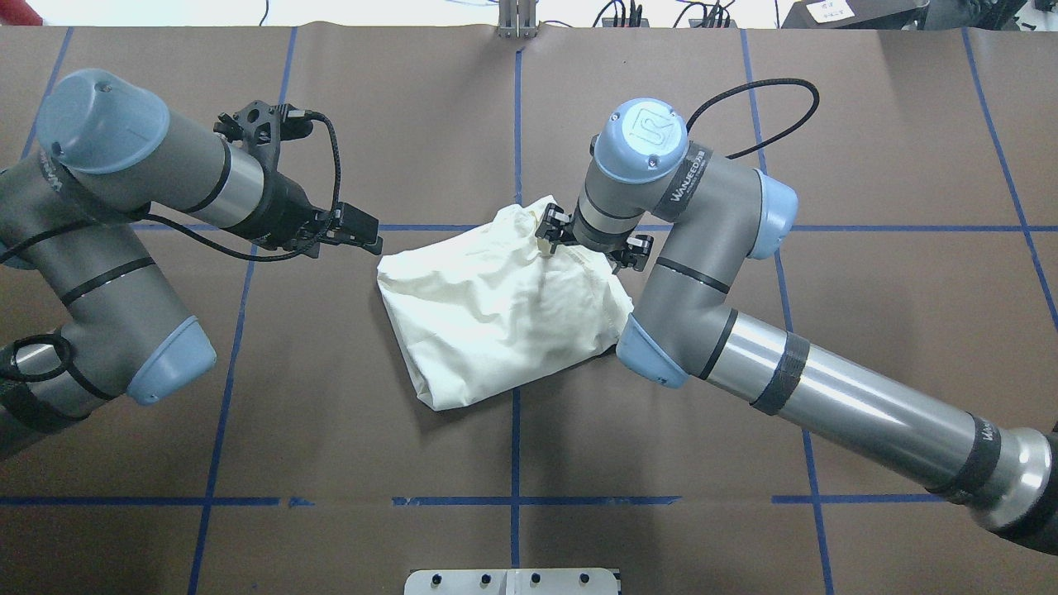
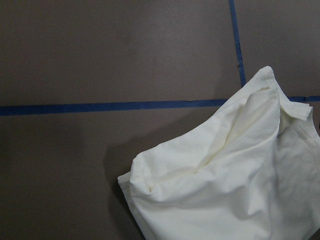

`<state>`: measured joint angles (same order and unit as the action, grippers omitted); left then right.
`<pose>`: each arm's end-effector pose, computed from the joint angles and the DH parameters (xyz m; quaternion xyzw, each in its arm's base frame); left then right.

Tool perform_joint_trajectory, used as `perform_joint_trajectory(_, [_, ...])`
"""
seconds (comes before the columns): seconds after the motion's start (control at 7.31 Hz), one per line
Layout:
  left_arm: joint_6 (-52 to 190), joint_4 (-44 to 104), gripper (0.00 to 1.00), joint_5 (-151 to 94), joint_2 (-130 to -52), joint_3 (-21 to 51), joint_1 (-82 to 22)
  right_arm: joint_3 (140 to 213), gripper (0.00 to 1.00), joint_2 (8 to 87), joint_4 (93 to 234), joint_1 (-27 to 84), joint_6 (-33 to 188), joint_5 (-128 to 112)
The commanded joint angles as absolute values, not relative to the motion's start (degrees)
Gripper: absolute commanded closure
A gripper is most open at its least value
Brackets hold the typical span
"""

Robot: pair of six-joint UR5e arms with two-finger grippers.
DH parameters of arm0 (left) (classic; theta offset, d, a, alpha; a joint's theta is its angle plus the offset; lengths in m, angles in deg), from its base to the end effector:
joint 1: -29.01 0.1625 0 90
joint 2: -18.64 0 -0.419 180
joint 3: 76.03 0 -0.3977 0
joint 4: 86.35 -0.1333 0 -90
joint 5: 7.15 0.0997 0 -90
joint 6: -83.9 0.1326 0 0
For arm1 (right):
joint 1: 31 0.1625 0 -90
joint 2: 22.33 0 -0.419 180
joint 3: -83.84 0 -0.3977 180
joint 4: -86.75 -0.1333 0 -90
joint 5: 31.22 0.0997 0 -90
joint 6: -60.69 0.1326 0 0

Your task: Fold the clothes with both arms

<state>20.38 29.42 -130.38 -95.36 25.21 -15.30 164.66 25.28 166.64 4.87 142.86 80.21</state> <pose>0.4160 -0.4909 0.2824 0.0809 0.5392 0.0154 0.8381 -0.5762 -0.5214 0.2755 -0.0254 -0.4009 0.1546 0.9026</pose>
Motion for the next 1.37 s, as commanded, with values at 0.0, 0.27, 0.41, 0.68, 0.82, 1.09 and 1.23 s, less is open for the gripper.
perform_joint_trajectory(0.0, [20.6,29.3,0.0,-130.4,-95.3,25.2,-15.5,163.7,0.0,24.7,169.0,4.0,137.9,76.5])
perform_joint_trajectory(0.27, [20.7,29.3,0.0,-130.4,-95.2,24.9,-15.4,159.9,0.0,22.5,168.9,4.4,135.1,74.3])
perform_joint_trajectory(0.41, [20.7,29.3,0.0,-130.3,-95.2,24.9,-15.5,156.9,0.0,19.8,168.8,5.4,135.0,74.3])
perform_joint_trajectory(0.68, [20.6,29.3,0.0,-130.4,-95.2,25.0,-15.5,151.7,0.0,16.4,168.7,8.2,133.9,74.3])
perform_joint_trajectory(0.82, [20.6,29.3,0.0,-130.4,-95.3,25.1,-15.5,150.6,0.0,16.4,168.6,9.4,132.4,74.2])
perform_joint_trajectory(1.09, [20.7,29.3,0.0,-130.4,-95.3,25.3,-16.8,150.0,0.0,16.4,168.5,11.8,128.5,74.4])
perform_joint_trajectory(1.23, [22.6,29.2,0.0,-130.5,-94.7,25.3,-19.4,150.5,0.0,16.6,168.6,13.6,126.6,76.2])
